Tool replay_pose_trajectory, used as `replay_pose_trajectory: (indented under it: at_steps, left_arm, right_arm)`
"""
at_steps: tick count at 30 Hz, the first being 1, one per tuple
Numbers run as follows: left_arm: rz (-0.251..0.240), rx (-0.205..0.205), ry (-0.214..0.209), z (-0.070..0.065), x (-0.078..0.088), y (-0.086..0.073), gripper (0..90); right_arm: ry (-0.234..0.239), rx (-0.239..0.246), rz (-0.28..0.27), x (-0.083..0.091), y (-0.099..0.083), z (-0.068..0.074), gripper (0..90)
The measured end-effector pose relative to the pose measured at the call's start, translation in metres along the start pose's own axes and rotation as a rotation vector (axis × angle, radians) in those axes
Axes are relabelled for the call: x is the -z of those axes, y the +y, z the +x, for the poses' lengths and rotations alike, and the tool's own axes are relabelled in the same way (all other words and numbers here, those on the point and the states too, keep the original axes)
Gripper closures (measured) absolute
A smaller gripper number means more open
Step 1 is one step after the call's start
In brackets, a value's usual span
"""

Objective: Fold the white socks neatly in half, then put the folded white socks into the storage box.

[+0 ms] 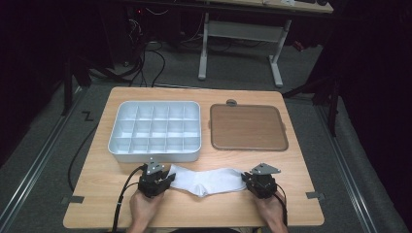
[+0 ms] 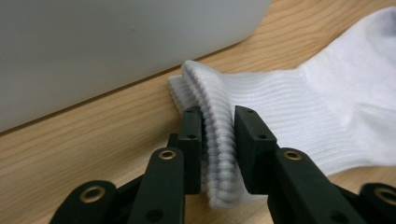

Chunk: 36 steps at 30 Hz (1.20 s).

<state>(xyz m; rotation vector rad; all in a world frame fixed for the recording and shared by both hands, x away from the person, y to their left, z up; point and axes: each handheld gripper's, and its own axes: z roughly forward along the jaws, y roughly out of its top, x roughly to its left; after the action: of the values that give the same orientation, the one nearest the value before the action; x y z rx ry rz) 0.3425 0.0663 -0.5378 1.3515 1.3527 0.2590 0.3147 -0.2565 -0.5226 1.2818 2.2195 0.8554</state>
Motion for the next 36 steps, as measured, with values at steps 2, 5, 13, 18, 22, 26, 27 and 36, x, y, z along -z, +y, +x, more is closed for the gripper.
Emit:
replay_pose_trajectory:
  at_steps: [2, 5, 13, 18, 22, 26, 27, 36]
  left_arm:
    - [-0.004, -0.004, 0.009, 0.001, -0.001, 0.001, 69.3]
    - [-0.002, -0.012, 0.019, 0.002, 0.000, 0.001, 64.9]
    - [-0.061, 0.003, 0.032, 0.002, 0.007, 0.009, 37.5]
    - [-0.052, 0.030, 0.043, 0.006, 0.009, 0.014, 30.9]
    - [-0.051, 0.051, 0.048, 0.007, 0.009, 0.016, 30.4]
    - [-0.062, 0.071, 0.064, 0.007, 0.012, 0.022, 34.4]
    - [-0.062, 0.076, 0.066, 0.008, 0.012, 0.024, 34.4]
    - [-0.025, 0.120, 0.098, 0.010, 0.005, 0.023, 44.1]
  right_arm:
    - [0.004, -0.008, -0.003, 0.000, 0.000, 0.000, 81.5]
    - [0.004, -0.015, -0.004, -0.001, 0.000, -0.001, 79.1]
    - [0.004, -0.019, -0.015, 0.001, 0.000, 0.000, 67.0]
    - [0.003, -0.034, -0.054, 0.008, 0.007, 0.002, 59.3]
    - [0.005, -0.023, -0.088, 0.016, 0.013, 0.006, 58.8]
    - [0.104, -0.010, -0.112, 0.017, 0.028, 0.022, 69.8]
    - [0.125, -0.003, -0.113, 0.015, 0.030, 0.026, 71.8]
    - [0.262, 0.035, -0.072, -0.011, 0.045, 0.065, 80.7]
